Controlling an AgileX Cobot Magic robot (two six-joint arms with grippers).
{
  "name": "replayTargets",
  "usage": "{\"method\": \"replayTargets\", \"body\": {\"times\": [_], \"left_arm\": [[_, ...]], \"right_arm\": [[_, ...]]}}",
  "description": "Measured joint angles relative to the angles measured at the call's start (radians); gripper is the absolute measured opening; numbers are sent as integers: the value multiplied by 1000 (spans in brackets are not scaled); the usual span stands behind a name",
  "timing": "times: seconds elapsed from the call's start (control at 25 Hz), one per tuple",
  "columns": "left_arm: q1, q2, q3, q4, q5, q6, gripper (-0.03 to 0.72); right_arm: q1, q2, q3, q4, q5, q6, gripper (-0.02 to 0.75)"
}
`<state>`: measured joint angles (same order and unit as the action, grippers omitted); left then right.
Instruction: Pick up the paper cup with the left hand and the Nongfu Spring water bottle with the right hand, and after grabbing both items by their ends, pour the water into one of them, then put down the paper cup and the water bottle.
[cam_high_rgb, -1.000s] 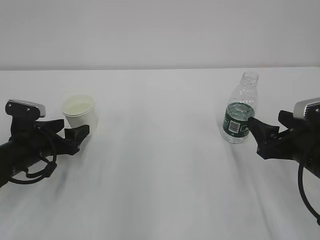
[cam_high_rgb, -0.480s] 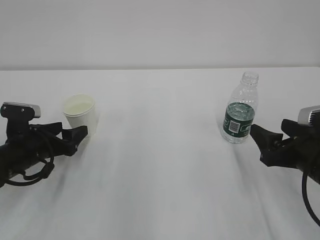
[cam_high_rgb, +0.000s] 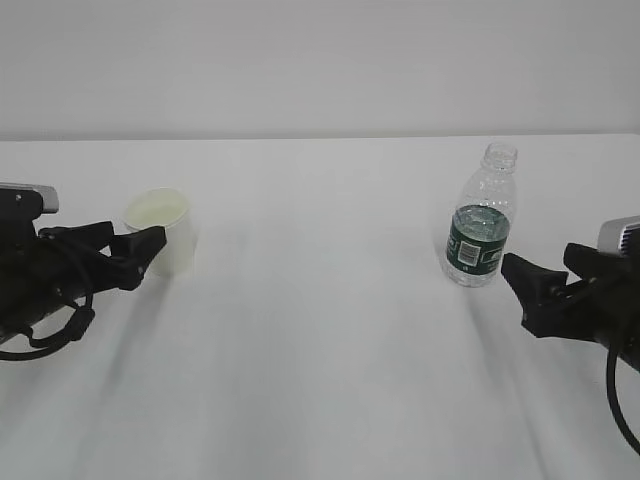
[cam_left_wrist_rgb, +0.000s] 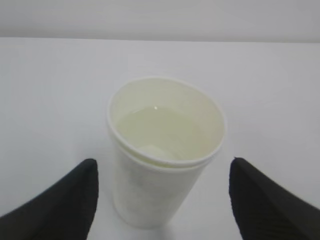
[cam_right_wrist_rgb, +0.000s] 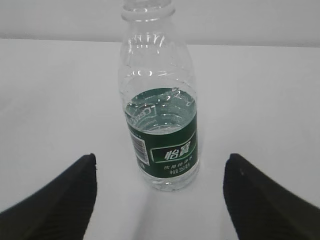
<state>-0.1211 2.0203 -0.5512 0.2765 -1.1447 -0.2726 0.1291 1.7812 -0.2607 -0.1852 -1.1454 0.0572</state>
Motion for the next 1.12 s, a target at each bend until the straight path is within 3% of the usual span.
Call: {"method": "replayTargets", "body": {"times": [0.76, 1.12], "left_arm": [[0, -200, 146, -12, 0, -31, 587], [0, -283, 178, -19, 0, -54, 587]], "right_arm": [[0, -169, 23, 1, 3, 26, 591], [0, -306, 27, 1, 109, 31, 589]]}}
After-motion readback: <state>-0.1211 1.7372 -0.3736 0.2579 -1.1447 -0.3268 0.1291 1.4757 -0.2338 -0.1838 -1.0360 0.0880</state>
